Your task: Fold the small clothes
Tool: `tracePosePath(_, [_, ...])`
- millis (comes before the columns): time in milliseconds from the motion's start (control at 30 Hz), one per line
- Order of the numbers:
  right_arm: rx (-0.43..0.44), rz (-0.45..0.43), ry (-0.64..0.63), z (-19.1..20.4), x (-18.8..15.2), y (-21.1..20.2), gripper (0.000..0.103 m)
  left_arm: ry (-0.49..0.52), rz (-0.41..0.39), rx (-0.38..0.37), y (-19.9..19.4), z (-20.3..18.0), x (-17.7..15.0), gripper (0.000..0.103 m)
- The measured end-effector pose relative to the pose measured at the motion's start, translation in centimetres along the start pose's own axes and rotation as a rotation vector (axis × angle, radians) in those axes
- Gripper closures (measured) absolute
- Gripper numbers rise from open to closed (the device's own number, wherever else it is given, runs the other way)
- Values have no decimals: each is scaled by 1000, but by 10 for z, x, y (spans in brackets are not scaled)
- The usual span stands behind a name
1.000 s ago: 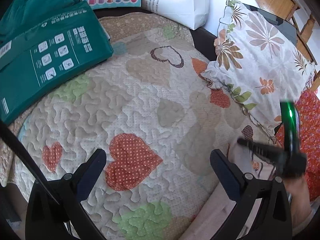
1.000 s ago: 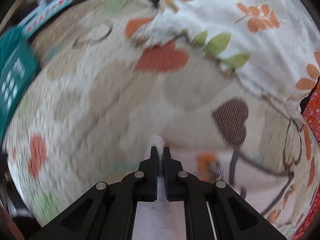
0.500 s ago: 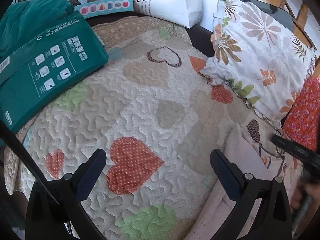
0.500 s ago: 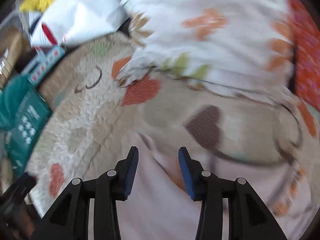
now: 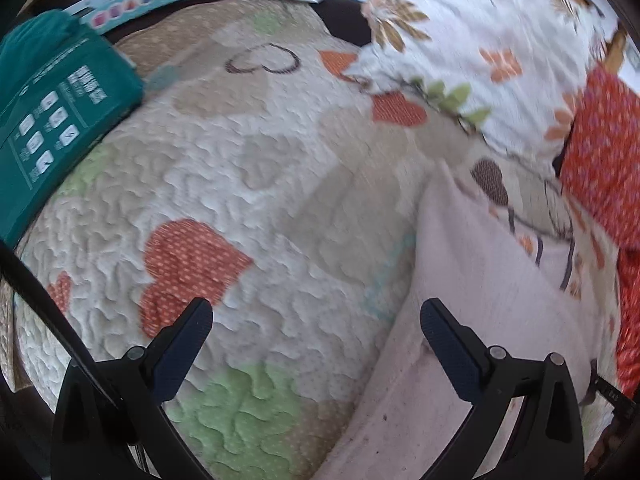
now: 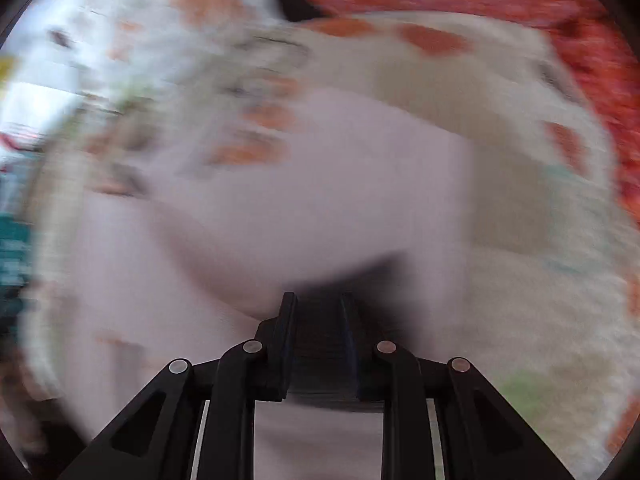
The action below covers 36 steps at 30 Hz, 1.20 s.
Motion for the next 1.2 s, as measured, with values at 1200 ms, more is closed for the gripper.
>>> tracePosePath(1200, [88,-213,162,-38,-30,-30,75,91,100,-98,14,5,-44,0])
Point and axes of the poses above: each gripper's, at about its wrist camera, not at the fingertips, and y roughly the way its jaws point, z to its left, x to its top, the point moved 4 cm from there along y, roughly the way its jaws point, and after that the axes turned 5 degrees about z, right-handed, at the moved point
